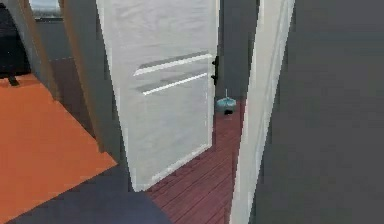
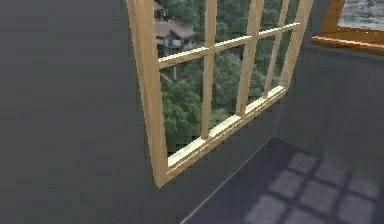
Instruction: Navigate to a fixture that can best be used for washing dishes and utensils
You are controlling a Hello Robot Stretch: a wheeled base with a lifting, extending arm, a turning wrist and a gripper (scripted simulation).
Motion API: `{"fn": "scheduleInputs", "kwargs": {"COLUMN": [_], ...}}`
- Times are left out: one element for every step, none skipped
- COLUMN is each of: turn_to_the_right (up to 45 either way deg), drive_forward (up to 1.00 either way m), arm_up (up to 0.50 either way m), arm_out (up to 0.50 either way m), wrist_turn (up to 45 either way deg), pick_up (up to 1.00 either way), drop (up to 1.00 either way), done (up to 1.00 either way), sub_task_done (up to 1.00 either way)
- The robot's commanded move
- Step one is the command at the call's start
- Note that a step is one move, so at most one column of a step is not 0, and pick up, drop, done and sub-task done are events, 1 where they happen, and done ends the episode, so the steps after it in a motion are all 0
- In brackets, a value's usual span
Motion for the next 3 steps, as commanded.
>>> {"fn": "scheduleInputs", "kwargs": {"turn_to_the_right": [-12.0, 0.0, 45.0], "drive_forward": [0.0, 0.9, 0.0], "arm_up": [0.0, 0.0, 0.0], "arm_out": [0.0, 0.0, 0.0], "wrist_turn": [0.0, 0.0, 0.0], "pick_up": [0.0, 0.0, 0.0], "drop": [0.0, 0.0, 0.0], "done": [0.0, 0.0, 0.0], "sub_task_done": [0.0, 0.0, 0.0]}}
